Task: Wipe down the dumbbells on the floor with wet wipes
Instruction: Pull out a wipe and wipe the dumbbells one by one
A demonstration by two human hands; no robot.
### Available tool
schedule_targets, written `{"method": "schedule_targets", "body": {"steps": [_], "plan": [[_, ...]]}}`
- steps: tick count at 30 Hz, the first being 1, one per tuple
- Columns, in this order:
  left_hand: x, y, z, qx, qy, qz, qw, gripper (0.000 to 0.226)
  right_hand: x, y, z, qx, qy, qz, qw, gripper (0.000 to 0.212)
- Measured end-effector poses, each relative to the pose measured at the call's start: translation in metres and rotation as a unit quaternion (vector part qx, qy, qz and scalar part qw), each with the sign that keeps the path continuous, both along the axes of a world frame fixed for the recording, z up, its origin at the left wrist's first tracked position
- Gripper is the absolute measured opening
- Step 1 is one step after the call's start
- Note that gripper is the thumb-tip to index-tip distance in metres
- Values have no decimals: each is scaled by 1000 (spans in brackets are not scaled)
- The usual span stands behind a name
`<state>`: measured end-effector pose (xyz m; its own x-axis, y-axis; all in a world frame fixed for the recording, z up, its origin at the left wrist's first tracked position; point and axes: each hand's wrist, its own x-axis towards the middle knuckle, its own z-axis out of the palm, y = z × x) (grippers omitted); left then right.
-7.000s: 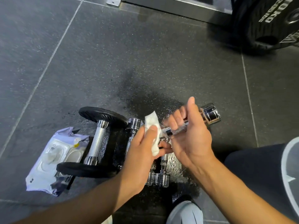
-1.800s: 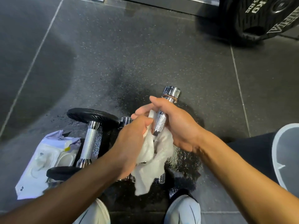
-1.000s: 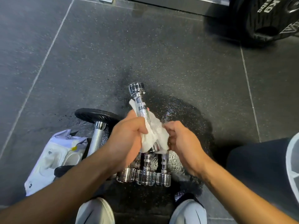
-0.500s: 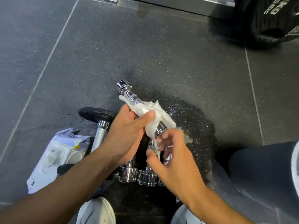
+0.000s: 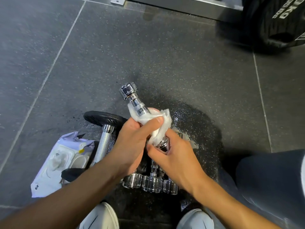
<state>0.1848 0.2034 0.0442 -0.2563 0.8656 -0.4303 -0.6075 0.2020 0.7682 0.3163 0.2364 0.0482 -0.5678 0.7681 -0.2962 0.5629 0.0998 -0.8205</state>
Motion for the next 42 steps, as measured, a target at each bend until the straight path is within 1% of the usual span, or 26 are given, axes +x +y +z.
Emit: {"method": "schedule_targets", "body": {"steps": [1, 3, 4, 7, 10, 13, 14, 15, 17, 18, 20, 23, 25, 28, 29, 30, 31, 32, 33, 34, 36, 38, 39, 40, 41, 42], "plan": [[0, -1, 1, -8, -15, -11, 1000, 18, 1, -1, 1, -49, 30, -2, 998, 21], [3, -5, 3, -29, -63, -46, 997, 24, 2, -4, 1, -134, 93, -5, 987, 10], [5, -6, 3, -37, -75, -63, 995, 28, 2, -5, 1, -155, 112, -2, 982, 11], [10, -7, 0, -55, -65, -94, 992, 34, 5, -5, -2, -194, 145, 11, 970, 17], [14, -5, -4, -98, -62, -120, 986, 42, 12, -5, -3, -201, 158, 16, 967, 22], [19, -8, -6, -140, 16, -161, 977, 52, 18, -8, -4, -182, 168, 14, 969, 14], [20, -10, -5, -146, 51, -157, 975, 49, 19, -10, -3, -175, 172, 9, 969, 14], [20, -10, -4, -145, 76, -152, 975, 41, 20, -12, -3, -165, 174, 4, 971, 15], [20, -10, 0, -149, 90, -144, 974, 27, 20, -16, -3, -139, 162, -3, 977, 13], [19, -9, 0, -160, 83, -129, 975, 25, 20, -18, -3, -127, 150, -3, 981, 10], [20, -10, -1, -166, 65, -94, 979, 25, 18, -22, -4, -118, 131, -7, 984, 14], [20, -5, 7, -143, 25, -53, 988, 20, 13, -24, -1, -119, 106, -14, 987, 20], [17, -1, 15, -120, 30, -39, 992, 19, 13, -24, 2, -85, 78, -14, 993, 19], [9, 6, 15, -135, 62, 8, 989, 23, 14, -21, 5, -35, 23, 16, 999, 23], [5, 9, 16, -135, 62, 17, 989, 25, 15, -19, 5, -32, 21, 26, 999, 23], [1, 12, 17, -123, 40, 31, 991, 24, 16, -18, 4, -51, 31, 28, 998, 21], [-4, 16, 17, -102, -5, 53, 993, 20, 17, -18, 3, -109, 54, 24, 992, 18], [-8, 21, 20, -82, -51, 65, 993, 21, 18, -18, 3, -199, 93, 19, 975, 18], [-10, 25, 22, -68, -92, 67, 991, 25, 18, -17, 2, -298, 140, 14, 944, 21], [-12, 27, 23, -60, -122, 63, 989, 29, 19, -16, 0, -393, 187, 12, 900, 23], [-12, 28, 20, -44, -167, 42, 984, 37, 22, -13, -4, -554, 272, 33, 786, 25], [-14, 28, 20, -19, -195, -5, 981, 44, 22, -10, -7, -662, 341, 55, 665, 19], [-15, 28, 20, -2, -207, -23, 978, 46, 23, -10, -8, -689, 358, 60, 628, 17], [-15, 29, 22, 8, -215, -29, 976, 48, 22, -11, -8, -695, 359, 59, 620, 18], [-15, 30, 22, 11, -221, -24, 975, 47, 21, -12, -6, -687, 343, 51, 639, 20], [-15, 31, 23, 7, -220, -5, 975, 45, 19, -13, -5, -650, 311, 34, 692, 24]]}}
